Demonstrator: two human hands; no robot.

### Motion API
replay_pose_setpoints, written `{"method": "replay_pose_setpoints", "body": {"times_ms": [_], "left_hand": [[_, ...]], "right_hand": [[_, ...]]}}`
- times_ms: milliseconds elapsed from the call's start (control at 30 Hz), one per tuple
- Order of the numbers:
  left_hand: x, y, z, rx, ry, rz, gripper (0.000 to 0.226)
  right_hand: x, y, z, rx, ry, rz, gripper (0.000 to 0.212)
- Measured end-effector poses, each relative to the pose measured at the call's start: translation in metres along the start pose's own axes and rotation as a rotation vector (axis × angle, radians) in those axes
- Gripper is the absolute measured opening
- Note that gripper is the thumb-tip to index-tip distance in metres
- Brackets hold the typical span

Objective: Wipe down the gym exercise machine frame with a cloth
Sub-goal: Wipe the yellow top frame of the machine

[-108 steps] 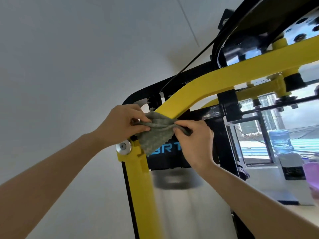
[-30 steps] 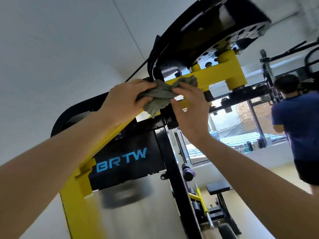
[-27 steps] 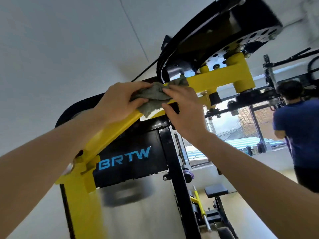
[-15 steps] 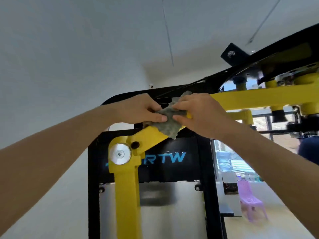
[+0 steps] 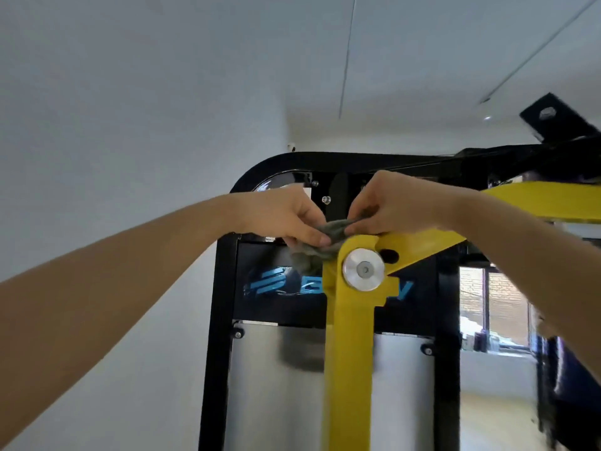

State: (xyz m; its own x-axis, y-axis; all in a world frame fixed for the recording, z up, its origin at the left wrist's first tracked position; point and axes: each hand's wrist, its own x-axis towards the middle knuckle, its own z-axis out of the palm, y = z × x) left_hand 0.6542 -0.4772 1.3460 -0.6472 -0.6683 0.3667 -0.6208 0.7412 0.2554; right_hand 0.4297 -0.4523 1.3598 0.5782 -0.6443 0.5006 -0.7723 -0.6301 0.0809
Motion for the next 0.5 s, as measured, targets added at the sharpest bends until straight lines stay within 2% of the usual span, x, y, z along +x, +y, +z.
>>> {"method": "replay_pose_setpoints", "body": {"times_ms": [100,200,267,300,367,433,500], "left_hand": [[-0.028,-0.038,0.000,-0.146,0.084,-0.053,0.024],[-0.053,-0.073,0.002,-0.469,0.301,-0.134,0.011],[-0.065,-0.092,0.003,-0.646,0.459,-0.194,0.003],[-0.070,-0.101,0.003,-0.707,0.529,-0.218,0.003],[-0.077,-0.118,0.003,-0.796,0.629,-0.250,0.010],[-0.083,-0.127,0.000,-0.873,0.655,-0.245,0.009],[-0.088,-0.129,-0.004,-0.939,0.639,-0.221,0.007]], "right_hand": [[0.030,-0.028,0.007,0.019,-0.088,0.037,0.012],[0.065,-0.053,0.015,0.043,-0.153,0.081,0.007],[0.087,-0.066,0.021,0.134,-0.195,0.118,0.024],[0.096,-0.070,0.024,0.174,-0.186,0.124,0.029],[0.111,-0.076,0.031,0.209,-0.124,0.111,0.025],[0.122,-0.079,0.035,0.178,-0.073,0.110,0.011],[0.130,-0.083,0.039,0.163,-0.073,0.103,0.010]]}}
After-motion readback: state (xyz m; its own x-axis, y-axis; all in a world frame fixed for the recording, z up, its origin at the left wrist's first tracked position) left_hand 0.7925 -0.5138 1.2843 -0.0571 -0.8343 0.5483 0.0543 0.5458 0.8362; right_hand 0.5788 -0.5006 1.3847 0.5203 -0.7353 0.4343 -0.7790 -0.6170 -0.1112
